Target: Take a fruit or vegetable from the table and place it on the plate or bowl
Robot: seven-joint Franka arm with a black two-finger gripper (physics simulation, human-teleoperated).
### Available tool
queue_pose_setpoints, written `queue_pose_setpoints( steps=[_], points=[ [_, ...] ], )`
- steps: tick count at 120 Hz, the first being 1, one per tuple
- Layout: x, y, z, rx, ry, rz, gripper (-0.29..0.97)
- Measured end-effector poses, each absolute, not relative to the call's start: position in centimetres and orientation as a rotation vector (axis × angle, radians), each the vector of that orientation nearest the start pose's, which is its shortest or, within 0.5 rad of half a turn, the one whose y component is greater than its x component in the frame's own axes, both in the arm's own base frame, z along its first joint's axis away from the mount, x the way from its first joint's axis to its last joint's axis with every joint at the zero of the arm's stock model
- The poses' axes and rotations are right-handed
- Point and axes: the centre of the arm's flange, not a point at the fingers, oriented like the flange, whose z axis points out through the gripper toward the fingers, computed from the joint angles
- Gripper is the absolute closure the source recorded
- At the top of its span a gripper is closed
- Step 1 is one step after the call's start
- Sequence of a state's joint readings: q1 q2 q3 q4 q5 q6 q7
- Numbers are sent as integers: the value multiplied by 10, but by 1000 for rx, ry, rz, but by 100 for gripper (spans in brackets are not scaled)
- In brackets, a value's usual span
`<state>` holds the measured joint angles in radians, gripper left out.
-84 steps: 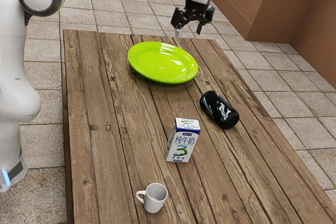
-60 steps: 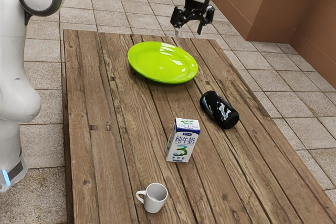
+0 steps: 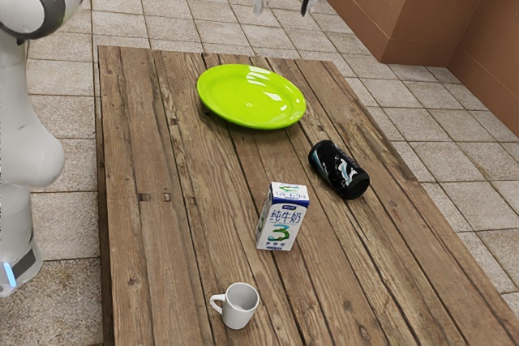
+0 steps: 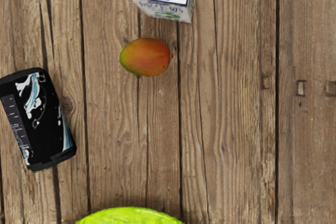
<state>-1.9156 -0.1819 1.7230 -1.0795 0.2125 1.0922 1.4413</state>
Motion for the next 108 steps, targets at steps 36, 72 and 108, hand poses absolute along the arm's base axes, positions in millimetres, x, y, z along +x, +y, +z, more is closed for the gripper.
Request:
queue_pose_setpoints(
  steps=[36,72,108],
  points=[
    [549,55,632,-2396,2345,86,0],
    [539,82,642,-2682,2011,103,0],
    [473,195,643,-3410,1138,309,0]
  ],
)
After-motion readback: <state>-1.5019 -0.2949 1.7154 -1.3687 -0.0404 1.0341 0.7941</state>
